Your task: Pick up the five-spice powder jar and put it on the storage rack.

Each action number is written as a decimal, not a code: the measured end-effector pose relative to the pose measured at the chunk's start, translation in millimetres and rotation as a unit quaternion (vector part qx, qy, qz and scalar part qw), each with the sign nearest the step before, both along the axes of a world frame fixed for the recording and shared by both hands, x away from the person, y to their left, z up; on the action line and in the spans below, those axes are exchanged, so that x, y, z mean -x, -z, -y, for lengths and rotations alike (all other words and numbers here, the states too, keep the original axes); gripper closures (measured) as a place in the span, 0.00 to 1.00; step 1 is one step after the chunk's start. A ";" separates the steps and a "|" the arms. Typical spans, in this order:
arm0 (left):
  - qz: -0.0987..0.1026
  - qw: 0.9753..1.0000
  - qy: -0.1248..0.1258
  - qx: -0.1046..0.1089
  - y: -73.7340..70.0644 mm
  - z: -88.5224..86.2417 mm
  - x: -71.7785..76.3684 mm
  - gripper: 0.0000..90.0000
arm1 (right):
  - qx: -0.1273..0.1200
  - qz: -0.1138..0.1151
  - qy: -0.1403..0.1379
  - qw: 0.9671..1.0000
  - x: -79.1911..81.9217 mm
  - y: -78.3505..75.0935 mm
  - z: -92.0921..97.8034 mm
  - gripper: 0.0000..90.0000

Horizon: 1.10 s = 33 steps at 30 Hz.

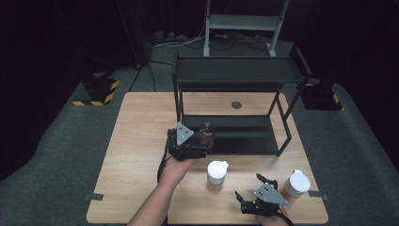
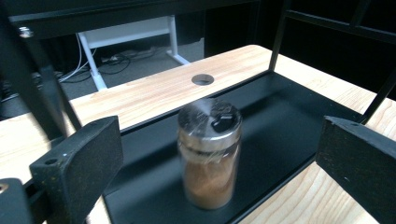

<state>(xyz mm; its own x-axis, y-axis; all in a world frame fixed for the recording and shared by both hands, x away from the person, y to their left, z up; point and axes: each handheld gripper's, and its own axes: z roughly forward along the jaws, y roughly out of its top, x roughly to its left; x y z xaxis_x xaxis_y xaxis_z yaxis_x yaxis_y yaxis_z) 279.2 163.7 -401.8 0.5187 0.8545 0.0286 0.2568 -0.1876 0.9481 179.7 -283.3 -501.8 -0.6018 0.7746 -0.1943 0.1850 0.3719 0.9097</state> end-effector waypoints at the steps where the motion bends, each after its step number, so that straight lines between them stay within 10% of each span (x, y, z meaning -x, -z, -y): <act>1: 0.001 1.000 0.000 -0.002 -0.2 -3.0 2.1 0.01 | 0.000 0.000 0.000 1.000 0.1 0.0 0.0 0.00; 33: 0.011 0.999 -0.026 -0.019 37.5 -61.3 74.4 0.01 | -0.005 0.001 0.004 1.000 0.7 1.0 0.8 0.00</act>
<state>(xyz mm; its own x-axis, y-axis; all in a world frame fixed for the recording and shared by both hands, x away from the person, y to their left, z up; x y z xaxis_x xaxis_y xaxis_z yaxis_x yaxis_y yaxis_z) 204.7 224.9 -439.4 0.4733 0.8780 0.0712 0.2470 -0.2099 0.9460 178.9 -284.1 -502.7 -0.5955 0.7813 -0.1871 0.1859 0.3605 0.9140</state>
